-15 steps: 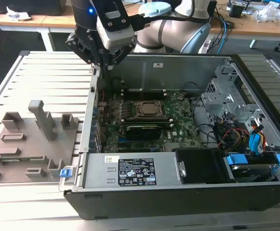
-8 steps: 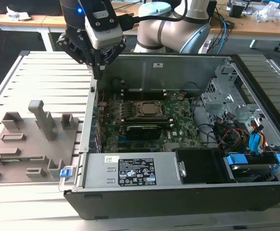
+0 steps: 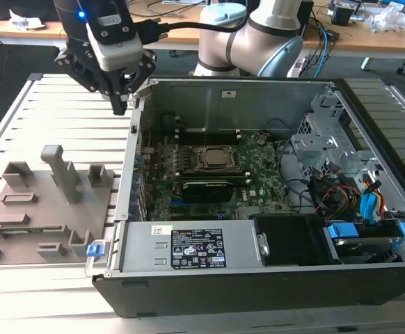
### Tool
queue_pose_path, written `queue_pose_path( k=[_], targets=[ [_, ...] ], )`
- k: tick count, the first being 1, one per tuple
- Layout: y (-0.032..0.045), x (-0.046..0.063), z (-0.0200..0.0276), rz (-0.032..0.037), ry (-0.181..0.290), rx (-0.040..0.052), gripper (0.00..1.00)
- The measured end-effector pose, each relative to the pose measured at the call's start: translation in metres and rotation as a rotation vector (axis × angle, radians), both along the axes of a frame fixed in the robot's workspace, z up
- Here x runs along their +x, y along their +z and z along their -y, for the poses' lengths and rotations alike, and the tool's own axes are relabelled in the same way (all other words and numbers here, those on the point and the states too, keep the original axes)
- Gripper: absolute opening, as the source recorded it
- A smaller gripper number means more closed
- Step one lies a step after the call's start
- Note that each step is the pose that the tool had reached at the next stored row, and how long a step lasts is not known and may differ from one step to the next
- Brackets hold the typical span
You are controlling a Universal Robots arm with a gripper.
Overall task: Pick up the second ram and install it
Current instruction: 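Reach for the second ram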
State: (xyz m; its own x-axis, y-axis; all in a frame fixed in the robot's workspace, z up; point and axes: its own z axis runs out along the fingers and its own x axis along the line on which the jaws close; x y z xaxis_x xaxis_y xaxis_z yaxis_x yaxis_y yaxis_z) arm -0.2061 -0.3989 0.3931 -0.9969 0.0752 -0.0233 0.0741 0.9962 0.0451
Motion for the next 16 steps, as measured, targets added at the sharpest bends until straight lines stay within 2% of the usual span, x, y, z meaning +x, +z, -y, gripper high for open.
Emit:
queue_pose_path(
  k=[8,16],
  targets=[
    [-0.0001,-0.026,0.0,0.0,0.0,0.0,0.11],
    [-0.0001,-0.041,0.0,0.0,0.0,-0.0001,0.11]
  ],
)
